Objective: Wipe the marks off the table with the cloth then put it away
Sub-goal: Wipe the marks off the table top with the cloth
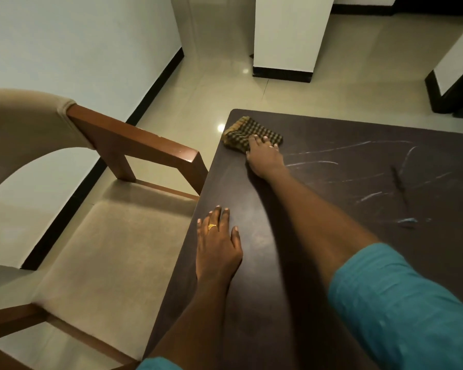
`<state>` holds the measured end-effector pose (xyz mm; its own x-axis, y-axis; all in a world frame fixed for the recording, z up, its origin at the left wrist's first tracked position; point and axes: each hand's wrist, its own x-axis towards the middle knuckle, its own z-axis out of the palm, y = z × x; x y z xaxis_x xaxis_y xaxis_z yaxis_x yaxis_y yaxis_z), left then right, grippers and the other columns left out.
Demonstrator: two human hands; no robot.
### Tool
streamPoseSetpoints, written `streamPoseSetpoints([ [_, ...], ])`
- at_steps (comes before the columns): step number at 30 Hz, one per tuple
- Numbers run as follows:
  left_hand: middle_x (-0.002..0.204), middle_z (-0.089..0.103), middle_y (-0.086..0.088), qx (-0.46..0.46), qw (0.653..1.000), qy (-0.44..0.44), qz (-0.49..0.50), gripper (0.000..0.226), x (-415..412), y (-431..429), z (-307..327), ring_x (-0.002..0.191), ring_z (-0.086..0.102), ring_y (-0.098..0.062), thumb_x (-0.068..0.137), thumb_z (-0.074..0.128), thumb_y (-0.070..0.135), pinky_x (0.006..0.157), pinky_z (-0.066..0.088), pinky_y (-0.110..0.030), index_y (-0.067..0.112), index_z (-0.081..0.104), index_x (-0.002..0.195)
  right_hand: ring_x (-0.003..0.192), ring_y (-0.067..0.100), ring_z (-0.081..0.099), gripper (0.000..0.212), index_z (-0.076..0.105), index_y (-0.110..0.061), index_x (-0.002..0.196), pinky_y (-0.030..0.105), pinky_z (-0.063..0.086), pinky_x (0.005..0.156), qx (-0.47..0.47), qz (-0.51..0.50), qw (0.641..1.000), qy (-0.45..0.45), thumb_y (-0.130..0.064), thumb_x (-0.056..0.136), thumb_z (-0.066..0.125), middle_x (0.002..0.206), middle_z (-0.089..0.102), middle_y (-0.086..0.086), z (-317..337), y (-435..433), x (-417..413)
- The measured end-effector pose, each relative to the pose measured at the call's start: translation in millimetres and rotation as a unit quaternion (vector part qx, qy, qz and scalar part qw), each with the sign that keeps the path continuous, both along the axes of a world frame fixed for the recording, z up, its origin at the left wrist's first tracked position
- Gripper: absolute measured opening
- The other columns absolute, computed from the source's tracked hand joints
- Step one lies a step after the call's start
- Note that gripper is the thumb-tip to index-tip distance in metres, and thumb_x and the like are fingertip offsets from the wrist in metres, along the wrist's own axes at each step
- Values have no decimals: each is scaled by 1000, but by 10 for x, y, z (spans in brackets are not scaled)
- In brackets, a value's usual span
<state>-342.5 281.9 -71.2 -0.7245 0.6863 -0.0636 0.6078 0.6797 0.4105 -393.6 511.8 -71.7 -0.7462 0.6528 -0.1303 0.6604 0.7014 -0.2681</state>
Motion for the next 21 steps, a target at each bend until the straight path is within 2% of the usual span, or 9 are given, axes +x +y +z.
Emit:
streamPoseSetpoints([
  [3, 154, 26, -4, 4, 1000, 1, 2, 52, -5, 2, 9, 144, 18, -21, 97, 35, 34, 113, -5, -29, 17, 26, 145, 136, 35, 33, 44, 32, -3, 141, 49, 27, 111, 24, -79, 997, 1, -16, 98, 32, 147, 39, 17, 20, 251, 255],
  [6, 155, 25, -4, 7, 1000, 3, 3, 52, -2, 3, 13, 145, 18, -21, 98, 34, 35, 113, -6, -29, 17, 26, 145, 133, 37, 36, 45, 30, -1, 142, 49, 29, 109, 32, -156, 987, -7, -15, 99, 31, 145, 39, 20, 20, 564, 592],
  [11, 155, 23, -5, 3, 1000, 11, -2, 53, -8, 14, -11, 145, 17, -22, 97, 32, 37, 113, -7, -31, 16, 24, 146, 137, 39, 29, 47, 25, -3, 145, 54, 26, 112, 26, -251, 968, -20, -20, 102, 30, 150, 31, 21, 4, 1008, 1121],
  [15, 155, 23, -7, -3, 1000, 12, -3, 57, -9, 11, -34, 145, 17, -24, 96, 28, 43, 114, -6, -32, 16, 24, 146, 141, 38, 22, 49, 22, -4, 148, 54, 20, 114, -5, -286, 958, -21, -19, 102, 32, 154, 25, 18, 18, 914, 1013],
  [18, 156, 22, -6, -7, 1000, 10, -5, 59, -10, 5, -44, 145, 16, -23, 95, 26, 45, 116, -4, -34, 16, 23, 146, 140, 36, 27, 47, 28, -5, 145, 53, 21, 113, -17, -256, 967, -4, -17, 100, 35, 152, 30, 16, 37, 529, 674],
  [21, 155, 24, -7, -7, 1000, 17, -1, 57, -18, 0, -60, 145, 17, -23, 96, 33, 41, 117, -1, -35, 16, 24, 146, 138, 34, 31, 47, 31, -7, 143, 50, 23, 112, -14, -129, 991, 8, -18, 98, 40, 150, 34, 16, 4, -197, 269],
])
